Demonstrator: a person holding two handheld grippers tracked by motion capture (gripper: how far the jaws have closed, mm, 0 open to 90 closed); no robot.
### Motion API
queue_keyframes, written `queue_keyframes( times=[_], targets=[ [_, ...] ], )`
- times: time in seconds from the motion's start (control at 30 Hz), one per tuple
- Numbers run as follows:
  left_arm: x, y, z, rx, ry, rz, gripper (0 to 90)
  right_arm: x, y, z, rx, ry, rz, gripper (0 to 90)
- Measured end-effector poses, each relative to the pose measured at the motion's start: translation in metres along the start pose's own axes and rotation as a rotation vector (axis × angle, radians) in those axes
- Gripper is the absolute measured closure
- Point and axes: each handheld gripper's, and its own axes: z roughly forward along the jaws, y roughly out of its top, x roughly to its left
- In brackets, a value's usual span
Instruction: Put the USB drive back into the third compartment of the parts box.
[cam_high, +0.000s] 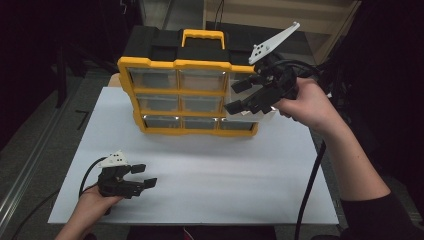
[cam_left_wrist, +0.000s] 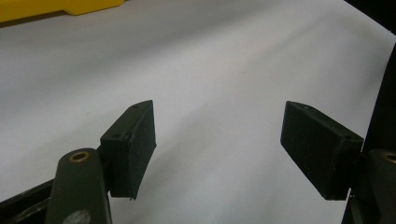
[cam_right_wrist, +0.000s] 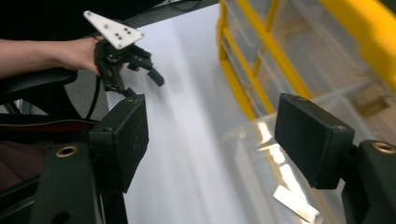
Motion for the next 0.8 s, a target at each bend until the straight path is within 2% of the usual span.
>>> queue_keyframes(
  times=[0.23,0.3,0.4,0.47,0.67,0.8],
  targets=[
    [0.000,0.000,0.000,0.003,-0.001,0.001,27.8,0.016,-0.006,0.012,-0.019,0.031,-0.033,25.9],
    [0.000,0.000,0.000,0.000,0.000,0.001,27.8,0.019,-0.008,0.014,-0.011,0.056,-0.027,26.1],
    [0.000,0.000,0.000,0.001,0.001,0.001,27.8,0.025,-0.012,0.020,0.003,0.069,-0.031,26.1],
    [0.000,0.000,0.000,0.002,0.001,0.001,27.8,0.028,-0.014,0.025,0.009,0.070,-0.041,26.1],
    [0.000,0.000,0.000,0.001,0.003,0.000,27.8,0.038,-0.021,0.040,0.003,0.064,-0.028,26.1],
    [0.000,0.000,0.000,-0.002,0.002,-0.001,27.8,0.043,-0.027,0.051,0.011,0.081,-0.035,26.4]
  ],
)
